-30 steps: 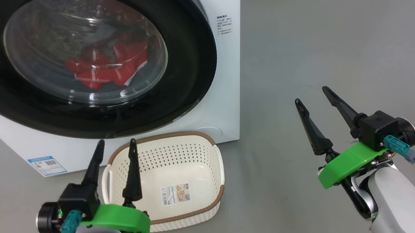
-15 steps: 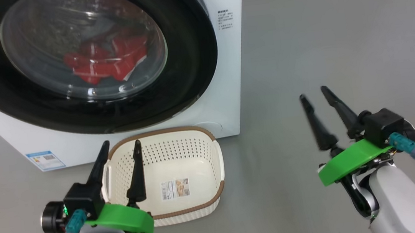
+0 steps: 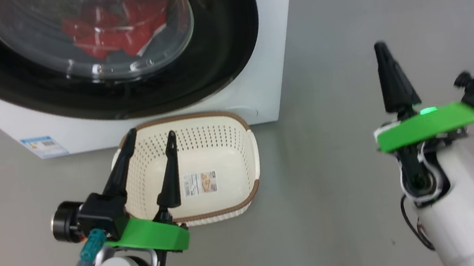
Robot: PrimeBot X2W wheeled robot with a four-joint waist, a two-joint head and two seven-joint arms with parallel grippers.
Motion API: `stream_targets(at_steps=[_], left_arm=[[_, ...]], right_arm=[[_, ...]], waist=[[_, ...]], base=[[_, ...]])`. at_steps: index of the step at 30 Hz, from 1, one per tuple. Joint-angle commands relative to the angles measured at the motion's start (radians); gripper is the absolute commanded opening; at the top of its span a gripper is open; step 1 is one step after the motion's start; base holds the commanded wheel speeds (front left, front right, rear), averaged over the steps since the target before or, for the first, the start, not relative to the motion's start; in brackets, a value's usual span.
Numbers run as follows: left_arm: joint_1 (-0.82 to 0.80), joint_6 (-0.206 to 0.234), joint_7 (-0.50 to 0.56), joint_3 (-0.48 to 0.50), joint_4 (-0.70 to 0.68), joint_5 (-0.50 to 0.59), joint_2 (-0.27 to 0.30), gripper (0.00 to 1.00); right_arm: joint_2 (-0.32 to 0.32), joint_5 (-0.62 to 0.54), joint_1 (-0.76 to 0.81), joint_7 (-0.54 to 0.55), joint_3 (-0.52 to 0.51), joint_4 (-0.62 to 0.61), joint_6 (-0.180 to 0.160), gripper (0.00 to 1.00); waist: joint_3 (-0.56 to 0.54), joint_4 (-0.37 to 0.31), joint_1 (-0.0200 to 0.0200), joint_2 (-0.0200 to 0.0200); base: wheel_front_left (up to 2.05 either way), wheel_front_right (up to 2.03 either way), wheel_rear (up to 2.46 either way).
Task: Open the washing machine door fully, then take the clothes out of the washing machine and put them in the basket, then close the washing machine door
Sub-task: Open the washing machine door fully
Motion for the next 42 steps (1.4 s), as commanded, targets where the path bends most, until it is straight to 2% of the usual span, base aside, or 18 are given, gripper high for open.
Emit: stream_targets(at_steps=[1,8,11,12,17,21,32,42], left_arm=[[-0.038,0.009,-0.009,0.026,-0.042,-0.003,0.018,1.0],[-0.037,0.007,-0.009,0.016,-0.085,-0.012,0.018,1.0],[-0.043,0.008,-0.009,0.013,-0.096,-0.018,0.018,1.0],[-0.049,0.009,-0.009,0.01,-0.105,-0.024,0.018,1.0],[-0.066,0.009,-0.009,-0.001,-0.137,-0.043,0.018,1.0],[-0.077,0.01,-0.009,-0.003,-0.159,-0.044,0.018,1.0],[-0.104,-0.002,-0.009,-0.011,-0.171,-0.046,0.018,1.0],[-0.126,-0.004,-0.009,-0.023,-0.165,-0.048,0.018,1.0]], right_arm=[[0.004,0.04,-0.047,0.009,0.021,-0.023,-0.001,0.0],[-0.031,0.353,-0.149,0.14,-0.008,-0.062,-0.001,0.0],[-0.053,0.483,-0.188,0.221,-0.03,-0.074,-0.001,0.0],[-0.075,0.553,-0.214,0.281,-0.037,-0.078,-0.001,0.0],[-0.118,0.687,-0.279,0.415,-0.057,-0.069,-0.001,0.0],[-0.125,0.791,-0.333,0.514,-0.078,-0.049,-0.001,0.0],[-0.129,0.953,-0.494,0.732,-0.084,0.056,-0.001,0.0],[-0.125,1.005,-0.643,0.838,-0.054,0.133,-0.001,0.0]], waist=[[0.044,0.02,0.0,0.0],[0.115,0.045,0.0,0.0],[0.142,0.055,0.0,0.0],[0.16,0.061,0.0,0.0],[0.214,0.077,0.0,0.0],[0.254,0.085,0.0,0.0],[0.332,0.099,0.0,0.0],[0.394,0.114,0.0,0.0]], base=[[0.0,0.0,0.0],[0.0,0.0,0.0],[0.0,0.0,0.0],[0.0,0.0,0.0],[0.0,0.0,0.0],[0.0,0.0,0.0],[0.0,0.0,0.0],[0.0,0.0,0.0]])
